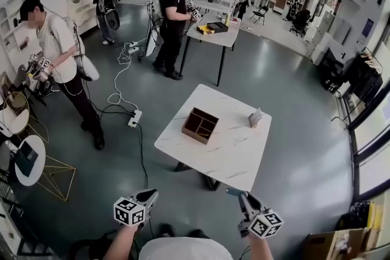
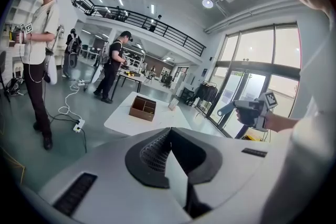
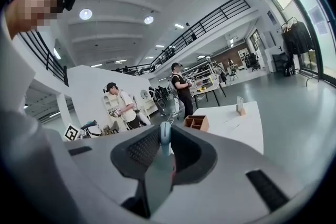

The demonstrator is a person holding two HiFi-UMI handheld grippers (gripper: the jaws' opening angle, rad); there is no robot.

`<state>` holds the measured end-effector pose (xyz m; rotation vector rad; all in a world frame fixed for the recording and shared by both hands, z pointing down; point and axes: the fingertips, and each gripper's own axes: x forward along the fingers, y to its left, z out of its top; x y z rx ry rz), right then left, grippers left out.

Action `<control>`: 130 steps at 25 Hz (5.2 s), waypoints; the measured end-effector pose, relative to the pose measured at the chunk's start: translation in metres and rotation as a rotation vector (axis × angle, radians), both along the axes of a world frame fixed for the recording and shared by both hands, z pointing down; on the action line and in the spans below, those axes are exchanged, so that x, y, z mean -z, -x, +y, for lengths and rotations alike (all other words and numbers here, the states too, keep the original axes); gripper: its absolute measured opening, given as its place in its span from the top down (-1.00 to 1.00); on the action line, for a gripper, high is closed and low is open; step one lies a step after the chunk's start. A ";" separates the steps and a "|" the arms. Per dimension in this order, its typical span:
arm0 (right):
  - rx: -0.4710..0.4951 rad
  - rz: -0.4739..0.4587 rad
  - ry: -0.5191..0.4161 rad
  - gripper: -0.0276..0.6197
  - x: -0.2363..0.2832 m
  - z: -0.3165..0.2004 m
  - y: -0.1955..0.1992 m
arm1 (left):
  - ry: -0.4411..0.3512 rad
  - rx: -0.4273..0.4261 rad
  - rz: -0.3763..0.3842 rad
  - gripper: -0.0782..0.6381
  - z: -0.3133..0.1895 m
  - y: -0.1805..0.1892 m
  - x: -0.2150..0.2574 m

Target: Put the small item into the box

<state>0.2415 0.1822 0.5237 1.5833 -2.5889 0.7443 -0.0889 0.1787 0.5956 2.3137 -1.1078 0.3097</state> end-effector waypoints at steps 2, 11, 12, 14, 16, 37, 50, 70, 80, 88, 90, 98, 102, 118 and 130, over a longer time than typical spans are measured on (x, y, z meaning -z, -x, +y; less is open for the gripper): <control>-0.007 0.003 0.004 0.66 -0.001 0.001 0.010 | 0.001 -0.009 -0.002 0.74 -0.002 0.008 -0.002; -0.016 0.013 0.013 0.66 -0.008 0.003 0.048 | 0.010 -0.032 -0.002 0.74 -0.003 0.041 -0.009; -0.015 0.015 0.015 0.66 -0.008 0.003 0.052 | 0.013 -0.032 -0.001 0.74 -0.003 0.045 -0.010; -0.012 0.023 0.025 0.66 -0.010 0.003 0.058 | 0.018 -0.030 0.002 0.74 -0.004 0.049 -0.014; -0.010 0.029 0.030 0.66 -0.011 0.003 0.061 | 0.023 -0.027 0.009 0.74 -0.005 0.052 -0.016; 0.064 -0.029 0.059 0.66 -0.032 -0.078 0.071 | 0.041 -0.002 -0.013 0.74 -0.069 0.044 -0.020; 0.137 -0.049 0.082 0.66 -0.048 -0.174 0.058 | 0.055 0.006 -0.038 0.74 -0.153 0.013 -0.019; 0.260 -0.049 0.153 0.66 -0.086 -0.307 0.010 | 0.097 0.108 -0.052 0.74 -0.245 -0.049 -0.035; 0.285 -0.037 0.179 0.66 -0.097 -0.331 0.011 | 0.112 0.111 -0.062 0.74 -0.267 -0.060 -0.036; 0.273 0.010 0.225 0.66 -0.124 -0.345 0.022 | 0.159 0.095 -0.054 0.74 -0.282 -0.049 -0.055; 0.254 0.015 0.235 0.66 -0.131 -0.350 0.025 | 0.168 0.078 -0.057 0.74 -0.288 -0.045 -0.063; 0.183 0.080 0.273 0.66 -0.146 -0.370 0.038 | 0.180 -0.013 -0.069 0.74 -0.321 -0.028 -0.074; 0.139 0.111 0.289 0.66 -0.159 -0.387 0.049 | 0.184 -0.039 -0.062 0.74 -0.340 -0.015 -0.076; 0.030 0.271 0.398 0.66 -0.234 -0.433 0.072 | 0.213 -0.123 -0.033 0.74 -0.393 0.018 -0.096; -0.030 0.352 0.454 0.66 -0.286 -0.442 0.084 | 0.256 -0.181 -0.043 0.74 -0.414 0.032 -0.112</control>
